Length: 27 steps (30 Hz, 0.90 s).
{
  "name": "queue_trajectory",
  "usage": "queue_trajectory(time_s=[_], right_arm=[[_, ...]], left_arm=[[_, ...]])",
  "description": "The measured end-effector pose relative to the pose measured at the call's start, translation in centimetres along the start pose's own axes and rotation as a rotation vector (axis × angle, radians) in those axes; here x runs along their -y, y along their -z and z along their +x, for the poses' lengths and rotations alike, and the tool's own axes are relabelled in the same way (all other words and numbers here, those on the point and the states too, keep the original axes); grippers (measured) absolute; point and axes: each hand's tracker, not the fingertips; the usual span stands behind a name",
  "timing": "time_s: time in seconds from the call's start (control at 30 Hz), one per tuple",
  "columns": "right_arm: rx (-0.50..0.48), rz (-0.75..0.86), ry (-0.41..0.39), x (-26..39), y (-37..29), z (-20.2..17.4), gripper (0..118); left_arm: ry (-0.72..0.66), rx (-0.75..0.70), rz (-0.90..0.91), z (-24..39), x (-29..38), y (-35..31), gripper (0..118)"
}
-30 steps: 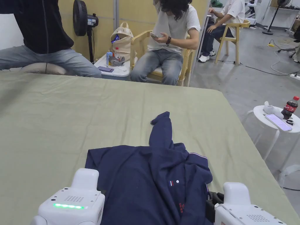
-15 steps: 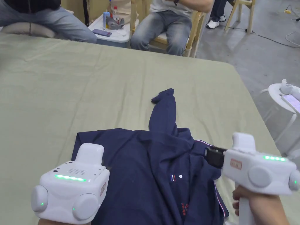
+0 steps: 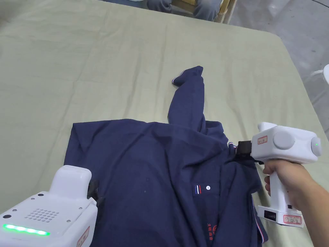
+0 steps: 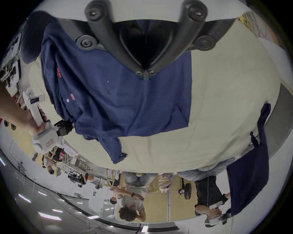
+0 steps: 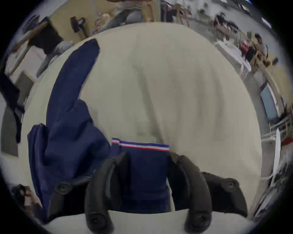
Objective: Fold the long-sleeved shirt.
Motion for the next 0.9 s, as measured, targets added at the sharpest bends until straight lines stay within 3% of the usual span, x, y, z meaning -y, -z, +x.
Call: queue_trajectory(time_s=[0.03, 0.1, 0.13, 0.17, 0.33, 0.4, 0.63, 0.7, 0.77, 0.83, 0.9], right_arm=[[0.004, -0.022, 0.027, -0.1, -0.2, -0.1, 51], [0.115, -0.004, -0.036, -0.2, -0.8, -0.3, 15], [0.155, 0.013, -0.067, 0.2, -1.9, -0.4, 8], [0.069, 0.021, -0.037, 0.4, -2.6, -0.3, 8], [0.075, 0.092, -0.075, 2.4, -8.9, 0.2, 8], [0.104, 0.133, -0.150, 4.7, -12.3, 0.5, 8], [0.066, 0.129, -0.175, 18.0, -23.3, 2.0, 8], [0.077, 0.053, -0.210, 21.7, -23.3, 2.8, 8], [0.162, -0.042, -0.231, 25.0, -21.9, 3.8, 8], [0.189, -0.115, -0.176, 27.2, -20.0, 4.9, 8], [0.148, -0.123, -0.118, 28.4, -18.9, 5.3, 8]], left_arm=[[0.003, -0.003, -0.004, -0.2, 0.1, -0.1, 0], [0.010, -0.008, -0.006, -0.1, 0.1, -0.4, 0], [0.016, -0.012, -0.003, 0.0, 0.1, -0.6, 0], [0.020, -0.016, -0.002, -0.1, 0.2, -0.9, 0], [0.045, -0.028, 0.023, 0.0, 0.7, -3.6, 0], [0.046, -0.028, 0.027, 0.1, 1.1, -4.5, 0], [0.045, 0.024, 0.050, 0.8, 4.1, -8.8, 0], [0.051, 0.031, 0.041, 0.8, 5.2, -9.6, 0], [0.048, 0.032, 0.037, 0.8, 6.4, -10.3, 0], [0.032, 0.035, 0.018, 0.6, 7.5, -10.4, 0], [0.024, 0.036, 0.002, 0.6, 8.1, -10.5, 0]])
